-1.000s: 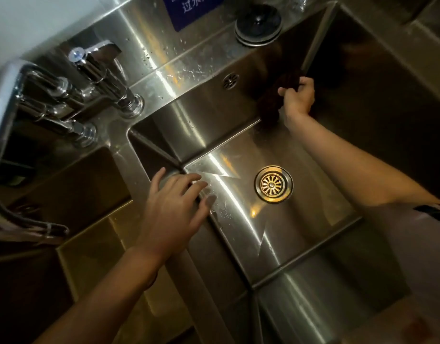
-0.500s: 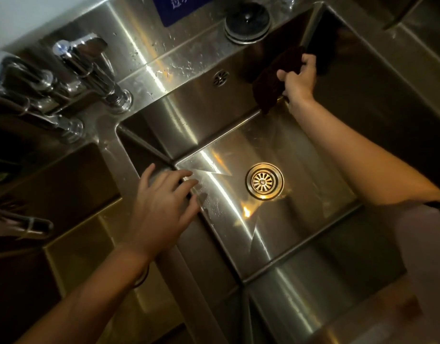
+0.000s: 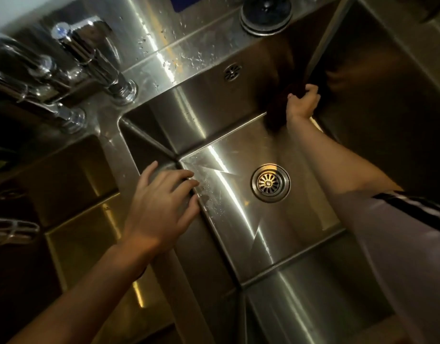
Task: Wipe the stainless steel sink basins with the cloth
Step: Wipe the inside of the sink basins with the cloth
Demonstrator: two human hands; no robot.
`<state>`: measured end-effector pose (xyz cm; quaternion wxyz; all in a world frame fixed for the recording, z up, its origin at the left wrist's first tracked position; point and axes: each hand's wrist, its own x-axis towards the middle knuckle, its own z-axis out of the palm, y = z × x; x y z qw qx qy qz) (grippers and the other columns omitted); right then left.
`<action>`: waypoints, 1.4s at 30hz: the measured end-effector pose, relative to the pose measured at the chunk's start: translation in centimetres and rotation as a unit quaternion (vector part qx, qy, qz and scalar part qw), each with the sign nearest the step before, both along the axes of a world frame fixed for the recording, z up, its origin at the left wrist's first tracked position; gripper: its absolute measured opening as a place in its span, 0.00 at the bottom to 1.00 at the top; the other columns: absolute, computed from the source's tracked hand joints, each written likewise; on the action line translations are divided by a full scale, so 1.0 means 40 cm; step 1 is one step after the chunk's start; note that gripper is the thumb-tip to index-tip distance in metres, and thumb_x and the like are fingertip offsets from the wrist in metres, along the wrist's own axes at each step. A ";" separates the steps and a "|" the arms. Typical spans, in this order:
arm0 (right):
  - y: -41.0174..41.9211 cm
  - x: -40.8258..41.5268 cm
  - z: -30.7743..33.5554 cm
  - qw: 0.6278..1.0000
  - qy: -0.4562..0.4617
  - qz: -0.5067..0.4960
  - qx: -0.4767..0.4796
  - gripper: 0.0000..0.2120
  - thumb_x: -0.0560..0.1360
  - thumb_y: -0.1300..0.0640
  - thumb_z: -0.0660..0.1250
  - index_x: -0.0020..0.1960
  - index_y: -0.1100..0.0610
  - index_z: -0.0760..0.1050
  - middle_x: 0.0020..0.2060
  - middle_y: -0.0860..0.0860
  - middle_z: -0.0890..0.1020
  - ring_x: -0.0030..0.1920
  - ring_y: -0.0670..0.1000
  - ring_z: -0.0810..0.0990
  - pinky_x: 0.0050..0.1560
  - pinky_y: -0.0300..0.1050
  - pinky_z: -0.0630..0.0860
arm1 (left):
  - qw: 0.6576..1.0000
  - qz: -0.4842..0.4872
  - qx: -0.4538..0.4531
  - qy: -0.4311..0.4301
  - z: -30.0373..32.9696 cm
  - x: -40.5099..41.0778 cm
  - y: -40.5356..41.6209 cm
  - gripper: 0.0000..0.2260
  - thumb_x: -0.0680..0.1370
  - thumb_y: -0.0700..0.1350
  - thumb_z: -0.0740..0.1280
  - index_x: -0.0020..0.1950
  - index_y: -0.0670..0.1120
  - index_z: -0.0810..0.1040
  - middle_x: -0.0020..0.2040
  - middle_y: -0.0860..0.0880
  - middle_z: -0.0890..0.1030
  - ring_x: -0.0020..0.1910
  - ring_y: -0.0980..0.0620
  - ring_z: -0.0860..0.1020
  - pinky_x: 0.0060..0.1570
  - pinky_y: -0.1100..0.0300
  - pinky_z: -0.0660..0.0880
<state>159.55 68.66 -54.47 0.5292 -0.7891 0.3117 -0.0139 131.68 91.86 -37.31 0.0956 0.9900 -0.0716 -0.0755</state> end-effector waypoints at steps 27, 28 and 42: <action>0.023 0.015 0.001 0.991 -0.077 -0.085 -0.063 0.17 0.71 0.66 0.70 0.59 0.59 0.72 0.62 0.56 0.67 0.59 0.55 0.75 0.58 0.43 0.75 | 0.999 -0.022 0.030 0.021 0.003 0.002 0.003 0.17 0.77 0.54 0.55 0.54 0.50 0.80 0.56 0.51 0.80 0.58 0.52 0.75 0.71 0.48 0.53; 0.024 0.013 -0.015 0.993 -0.058 -0.088 -0.054 0.18 0.71 0.65 0.70 0.59 0.58 0.72 0.63 0.56 0.66 0.59 0.56 0.75 0.57 0.44 0.75 | 0.999 -0.023 0.031 0.025 0.003 0.002 0.003 0.17 0.77 0.54 0.55 0.54 0.50 0.80 0.56 0.51 0.80 0.58 0.53 0.75 0.71 0.47 0.53; 0.006 0.051 -0.048 0.957 0.118 -0.206 0.167 0.26 0.72 0.53 0.70 0.68 0.56 0.69 0.60 0.57 0.78 0.58 0.59 0.78 0.57 0.49 0.74 | 0.998 -0.033 0.039 0.034 -0.007 0.000 0.008 0.18 0.77 0.54 0.55 0.54 0.50 0.82 0.57 0.49 0.81 0.58 0.50 0.77 0.70 0.42 0.59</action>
